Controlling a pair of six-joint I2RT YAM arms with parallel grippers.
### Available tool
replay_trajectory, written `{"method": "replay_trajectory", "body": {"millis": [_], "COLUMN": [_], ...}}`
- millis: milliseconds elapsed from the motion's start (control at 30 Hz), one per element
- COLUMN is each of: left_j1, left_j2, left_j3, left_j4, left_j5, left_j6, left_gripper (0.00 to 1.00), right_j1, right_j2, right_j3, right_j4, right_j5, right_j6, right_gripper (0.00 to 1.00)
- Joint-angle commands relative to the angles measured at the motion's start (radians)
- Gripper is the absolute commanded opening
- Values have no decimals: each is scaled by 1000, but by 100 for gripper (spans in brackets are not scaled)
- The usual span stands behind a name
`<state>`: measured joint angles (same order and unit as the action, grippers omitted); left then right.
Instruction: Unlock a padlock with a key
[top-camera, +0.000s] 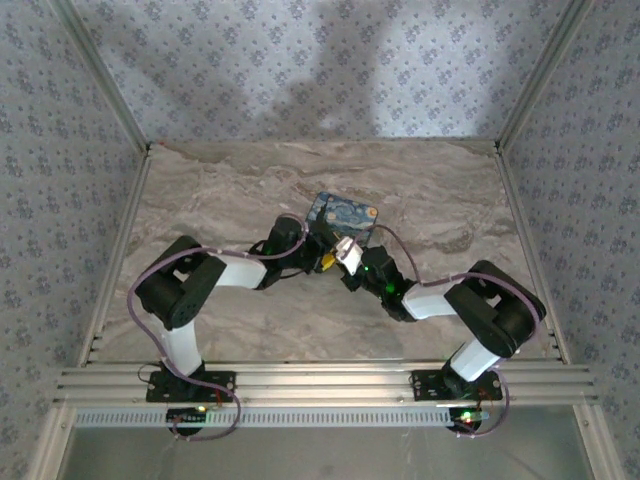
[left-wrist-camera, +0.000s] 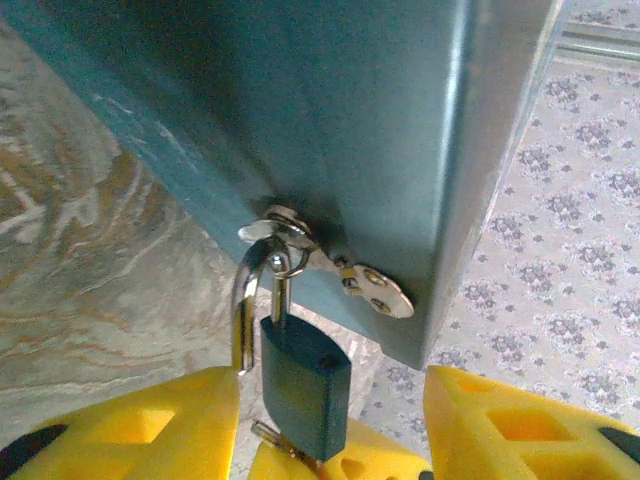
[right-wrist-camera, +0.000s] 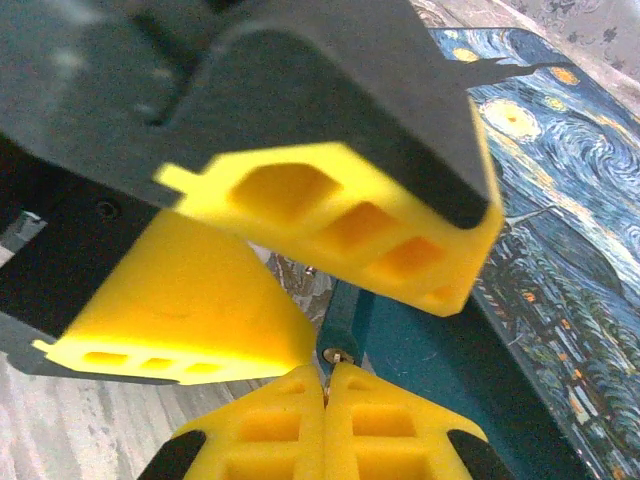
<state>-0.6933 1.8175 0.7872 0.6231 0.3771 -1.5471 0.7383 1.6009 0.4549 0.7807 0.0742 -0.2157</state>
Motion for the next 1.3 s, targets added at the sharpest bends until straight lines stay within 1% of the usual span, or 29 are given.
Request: {"method": "replay_trajectory", "body": {"millis": [0, 167, 433, 600, 700, 900, 1033, 1167, 1267], "left_j1": [17, 46, 103, 136, 155, 193, 210, 245, 248], "left_j2": [-73, -139, -306, -353, -348, -303, -261, -199, -163], "left_j3": [-21, -38, -22, 24, 40, 79, 123, 173, 235], "left_j4": [-60, -134, -395, -524, -544, -561, -597, -594, -625], "left_j5": [-7, -16, -99, -127, -120, -87, -86, -39, -32], "left_j6": [58, 128, 327, 436, 464, 510, 572, 604, 662], "left_gripper": [56, 61, 70, 73, 73, 73, 74, 74, 74], "right_j1": [4, -11, -36, -64, -89, -133, -164, -180, -188], "right_j2": [18, -2, -25, -22, -2, 67, 99, 114, 110], "right_j3": [-21, -31, -62, -101, -115, -104, -113, -111, -111], "right_j4": [49, 58, 53, 98, 140, 175, 209, 214, 195], "right_j5": [-40, -99, -186, -212, -248, -339, -359, -377, -373], "right_j6": [75, 177, 406, 542, 615, 704, 753, 782, 783], "right_gripper": [0, 0, 0, 0, 0, 0, 0, 0, 0]}}
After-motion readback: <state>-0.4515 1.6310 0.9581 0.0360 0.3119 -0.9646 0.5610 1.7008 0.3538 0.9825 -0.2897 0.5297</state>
